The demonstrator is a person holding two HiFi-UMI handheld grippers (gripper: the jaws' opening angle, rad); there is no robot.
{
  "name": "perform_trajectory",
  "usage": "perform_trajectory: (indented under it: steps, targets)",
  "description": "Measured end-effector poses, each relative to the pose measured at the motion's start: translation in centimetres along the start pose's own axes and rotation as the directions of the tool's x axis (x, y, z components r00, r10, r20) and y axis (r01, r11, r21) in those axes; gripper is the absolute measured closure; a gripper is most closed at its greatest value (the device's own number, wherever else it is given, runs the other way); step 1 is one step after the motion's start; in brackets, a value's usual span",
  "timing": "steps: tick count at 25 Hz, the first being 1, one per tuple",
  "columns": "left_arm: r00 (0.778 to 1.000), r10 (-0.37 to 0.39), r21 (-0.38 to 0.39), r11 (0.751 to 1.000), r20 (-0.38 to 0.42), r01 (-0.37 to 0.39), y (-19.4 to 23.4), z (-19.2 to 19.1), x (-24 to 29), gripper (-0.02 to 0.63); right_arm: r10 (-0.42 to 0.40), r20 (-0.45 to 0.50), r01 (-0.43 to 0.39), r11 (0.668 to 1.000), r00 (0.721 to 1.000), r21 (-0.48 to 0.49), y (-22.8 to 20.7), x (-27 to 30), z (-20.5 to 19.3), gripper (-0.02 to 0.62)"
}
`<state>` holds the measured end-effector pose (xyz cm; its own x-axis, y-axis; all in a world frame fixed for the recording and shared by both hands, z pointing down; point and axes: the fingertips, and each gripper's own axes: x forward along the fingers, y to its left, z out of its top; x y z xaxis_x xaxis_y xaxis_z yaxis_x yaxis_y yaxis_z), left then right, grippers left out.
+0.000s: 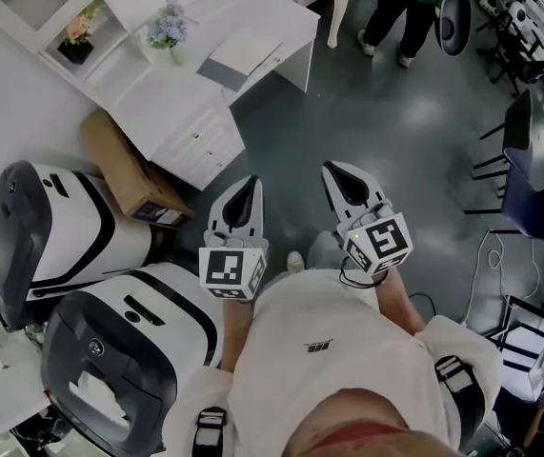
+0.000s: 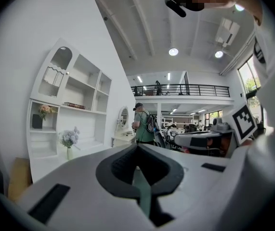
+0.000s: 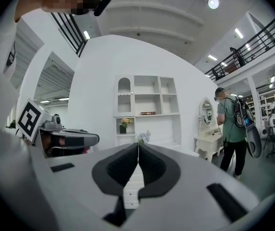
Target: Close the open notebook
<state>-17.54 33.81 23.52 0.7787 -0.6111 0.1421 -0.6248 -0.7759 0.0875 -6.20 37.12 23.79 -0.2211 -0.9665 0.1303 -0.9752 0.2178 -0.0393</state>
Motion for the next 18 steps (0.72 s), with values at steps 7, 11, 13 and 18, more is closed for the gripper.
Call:
perform_trajectory:
  steps: [7,11,13,18]
  targets:
    - [1.0,-0.022,-0.011,1.0,0.01,0.022,2.1,0.6,3.4,0.606,-0.024,-0.012,0.024,1.0,1.0,-0.015,-2.0,3.1,0.2,0.598]
    - [1.0,-0.01,-0.013,1.0,0.009,0.01,3.6,0.9,5.6,0.606,-0.016,-0.016,0.015,1.0,1.0,-0.017,-3.5,5.5,0.3,0.598]
    - [1.0,0.007,-0.015,1.0,0.001,-0.007,4.8,0.9,6.9,0.606,-0.002,-0.015,0.002,1.0,1.0,-0.014,-4.3,7.3,0.4,0.598]
    - [0.999,0.035,-0.014,0.999,-0.022,-0.035,7.4,1.1,10.7,0.606,0.027,-0.029,-0.027,1.0,0.999,-0.004,-6.8,11.8,0.5,0.598]
